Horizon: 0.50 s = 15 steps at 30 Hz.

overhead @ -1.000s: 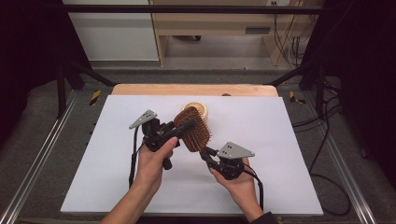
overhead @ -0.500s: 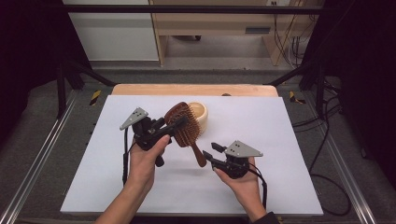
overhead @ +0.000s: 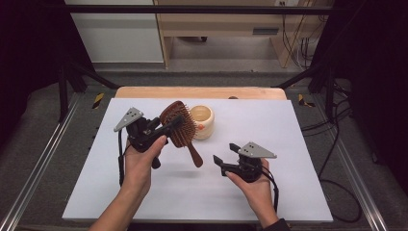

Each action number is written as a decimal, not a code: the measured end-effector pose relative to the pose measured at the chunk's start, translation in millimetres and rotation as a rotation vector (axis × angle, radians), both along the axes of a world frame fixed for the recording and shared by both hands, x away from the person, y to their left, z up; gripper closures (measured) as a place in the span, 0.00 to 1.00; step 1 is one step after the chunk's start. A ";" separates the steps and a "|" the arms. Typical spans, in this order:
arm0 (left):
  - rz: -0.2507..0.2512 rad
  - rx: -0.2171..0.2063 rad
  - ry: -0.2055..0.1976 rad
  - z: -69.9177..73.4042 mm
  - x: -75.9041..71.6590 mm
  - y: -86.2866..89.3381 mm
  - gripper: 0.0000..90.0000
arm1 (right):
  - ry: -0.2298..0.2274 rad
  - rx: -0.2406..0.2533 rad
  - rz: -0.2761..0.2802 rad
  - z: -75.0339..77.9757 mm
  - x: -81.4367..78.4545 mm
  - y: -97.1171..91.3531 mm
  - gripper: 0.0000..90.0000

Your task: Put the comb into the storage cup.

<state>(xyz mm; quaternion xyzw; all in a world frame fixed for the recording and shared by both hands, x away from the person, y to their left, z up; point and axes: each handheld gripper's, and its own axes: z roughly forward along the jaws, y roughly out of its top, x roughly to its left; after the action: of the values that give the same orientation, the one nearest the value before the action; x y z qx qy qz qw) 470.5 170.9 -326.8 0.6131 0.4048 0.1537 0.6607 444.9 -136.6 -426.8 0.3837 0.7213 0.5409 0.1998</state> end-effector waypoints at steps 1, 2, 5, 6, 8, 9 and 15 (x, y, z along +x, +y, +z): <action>-0.006 0.001 -0.005 1.3 -0.2 0.9 0.58 | 0.002 -0.005 -0.003 -0.4 0.6 -0.8 0.22; -0.013 0.005 -0.008 2.8 -0.6 1.4 0.58 | -0.002 -0.012 -0.008 -1.1 1.4 -1.0 0.20; -0.019 0.008 -0.014 7.0 -1.4 2.7 0.58 | 0.005 -0.055 -0.012 -3.6 3.0 -0.6 0.15; -0.019 0.007 -0.017 8.3 -1.5 3.4 0.58 | -0.002 -0.074 -0.017 -4.8 3.4 -0.6 0.16; -0.015 0.002 -0.019 10.9 -1.6 4.8 0.58 | -0.005 -0.088 -0.020 -5.7 2.9 -0.7 0.15; -0.013 -0.003 -0.021 12.0 -1.5 5.2 0.58 | -0.007 -0.088 -0.017 -5.5 2.6 -1.4 0.14; 0.011 0.002 -0.030 18.0 0.9 10.1 0.58 | 0.010 -0.076 -0.003 -4.1 1.3 -8.5 0.09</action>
<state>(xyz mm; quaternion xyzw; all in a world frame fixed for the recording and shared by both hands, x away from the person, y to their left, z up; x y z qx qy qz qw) 471.4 181.1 -308.8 0.6090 0.3981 0.1670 0.6654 446.2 -145.1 -430.9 0.3794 0.7419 0.5108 0.2115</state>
